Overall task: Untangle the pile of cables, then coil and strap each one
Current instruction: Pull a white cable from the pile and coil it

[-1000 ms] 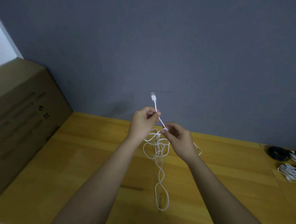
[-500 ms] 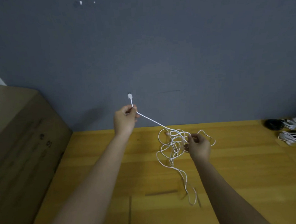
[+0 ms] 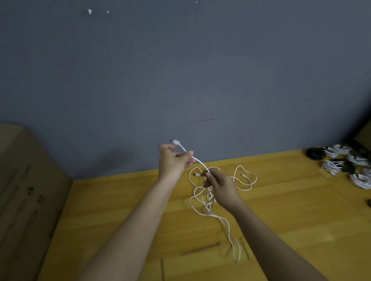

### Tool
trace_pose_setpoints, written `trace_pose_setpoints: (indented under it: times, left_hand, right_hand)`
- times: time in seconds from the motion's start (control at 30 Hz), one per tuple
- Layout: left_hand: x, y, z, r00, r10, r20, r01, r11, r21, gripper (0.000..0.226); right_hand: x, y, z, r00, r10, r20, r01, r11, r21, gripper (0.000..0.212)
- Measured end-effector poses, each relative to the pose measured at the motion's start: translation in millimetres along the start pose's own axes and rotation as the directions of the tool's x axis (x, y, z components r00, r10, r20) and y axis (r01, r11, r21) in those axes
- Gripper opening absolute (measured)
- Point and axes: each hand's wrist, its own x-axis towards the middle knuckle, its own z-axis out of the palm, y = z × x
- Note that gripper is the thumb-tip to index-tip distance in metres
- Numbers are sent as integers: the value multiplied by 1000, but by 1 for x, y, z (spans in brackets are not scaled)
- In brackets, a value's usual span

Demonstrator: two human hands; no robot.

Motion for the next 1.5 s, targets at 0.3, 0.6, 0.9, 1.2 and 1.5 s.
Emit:
trace_pose_setpoints:
  times: [0.3, 0.6, 0.9, 1.2, 1.5]
  left_hand:
    - [5, -2, -25, 926, 104, 363, -374, 379, 846, 44]
    - [8, 33, -36, 961, 4, 277, 4, 1000, -28, 36]
    - [6, 30, -28, 961, -31, 274, 70, 989, -132, 33]
    - [-10, 25, 2, 928, 102, 359, -50, 987, -152, 24]
    - [-12, -5, -8, 851, 234, 471, -510, 586, 630, 44]
  right_hand:
    - [21, -21, -19, 985, -171, 25, 173, 979, -110, 18]
    - [29, 10, -24, 984, -159, 83, 178, 928, -328, 16]
    - [6, 22, -3, 981, 96, 166, -24, 921, -389, 43]
    - [-8, 7, 11, 896, -379, 233, 442, 703, -557, 12]
    - [-18, -6, -12, 841, -474, 263, 541, 709, -452, 12]
